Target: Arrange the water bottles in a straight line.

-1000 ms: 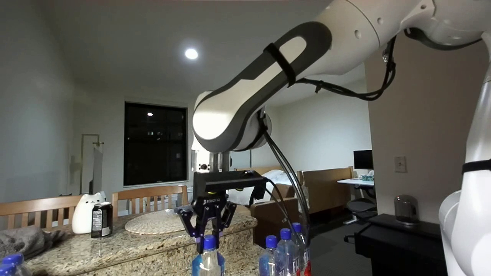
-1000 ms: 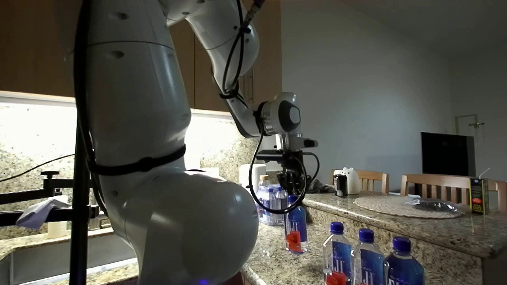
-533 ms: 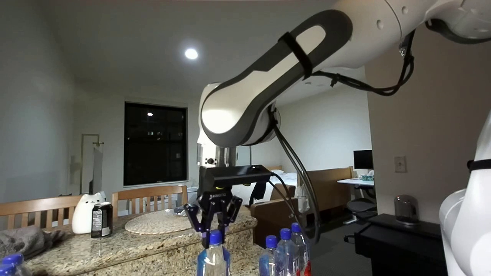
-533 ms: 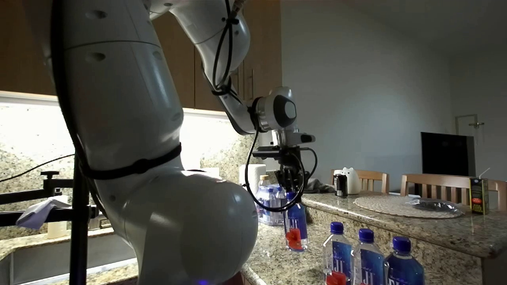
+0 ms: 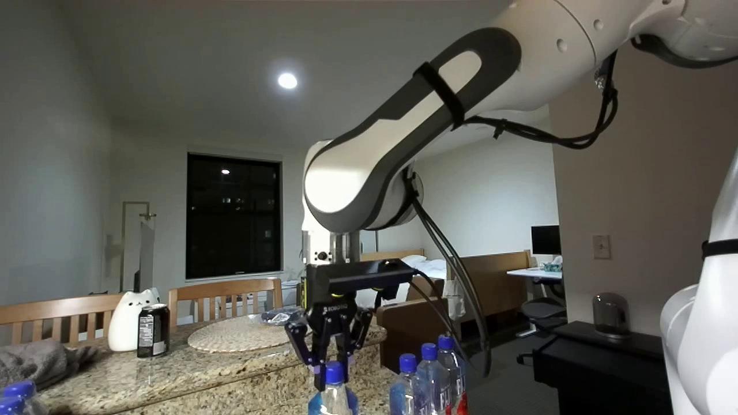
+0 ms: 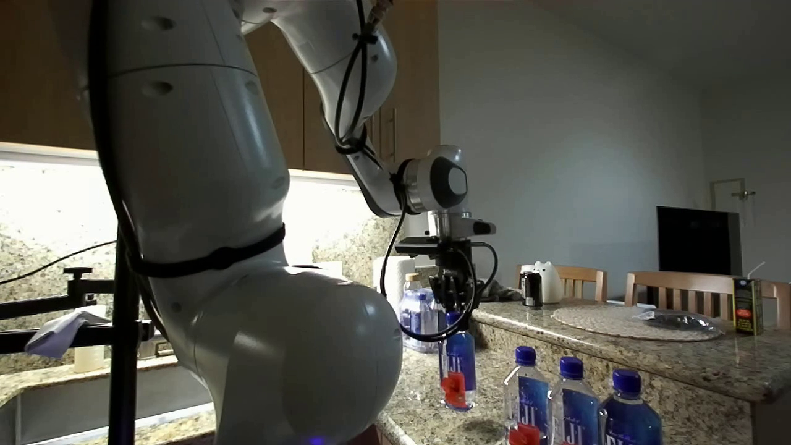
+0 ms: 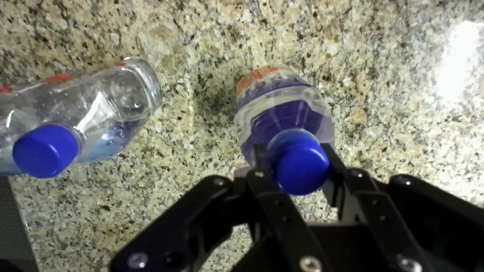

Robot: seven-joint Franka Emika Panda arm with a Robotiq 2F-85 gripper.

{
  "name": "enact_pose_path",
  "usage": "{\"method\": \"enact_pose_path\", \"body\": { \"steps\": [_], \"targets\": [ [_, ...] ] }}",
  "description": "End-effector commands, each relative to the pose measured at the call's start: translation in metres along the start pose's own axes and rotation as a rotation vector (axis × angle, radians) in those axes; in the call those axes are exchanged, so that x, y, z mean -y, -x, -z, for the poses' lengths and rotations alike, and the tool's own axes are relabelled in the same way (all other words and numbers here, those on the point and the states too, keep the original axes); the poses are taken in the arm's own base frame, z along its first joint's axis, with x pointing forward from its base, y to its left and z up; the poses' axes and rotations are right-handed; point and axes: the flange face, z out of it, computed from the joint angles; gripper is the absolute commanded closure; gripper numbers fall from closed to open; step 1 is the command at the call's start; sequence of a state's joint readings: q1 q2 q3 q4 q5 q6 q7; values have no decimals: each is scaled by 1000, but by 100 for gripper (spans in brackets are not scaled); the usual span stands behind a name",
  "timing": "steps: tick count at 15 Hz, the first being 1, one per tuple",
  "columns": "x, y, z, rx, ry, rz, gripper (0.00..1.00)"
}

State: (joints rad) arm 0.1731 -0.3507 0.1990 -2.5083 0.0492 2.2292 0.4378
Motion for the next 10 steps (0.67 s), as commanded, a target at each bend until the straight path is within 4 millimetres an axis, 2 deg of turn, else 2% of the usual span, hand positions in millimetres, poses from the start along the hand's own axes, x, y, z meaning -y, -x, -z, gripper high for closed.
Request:
{"method": "enact_pose_path", "body": {
  "steps": [1, 5, 10],
  "targets": [
    [-18, -1, 0, 56, -31, 12, 86],
    [-28, -4, -7, 120, -16, 60, 86],
    [-34, -8, -17, 106, 16, 67, 86]
  ]
}}
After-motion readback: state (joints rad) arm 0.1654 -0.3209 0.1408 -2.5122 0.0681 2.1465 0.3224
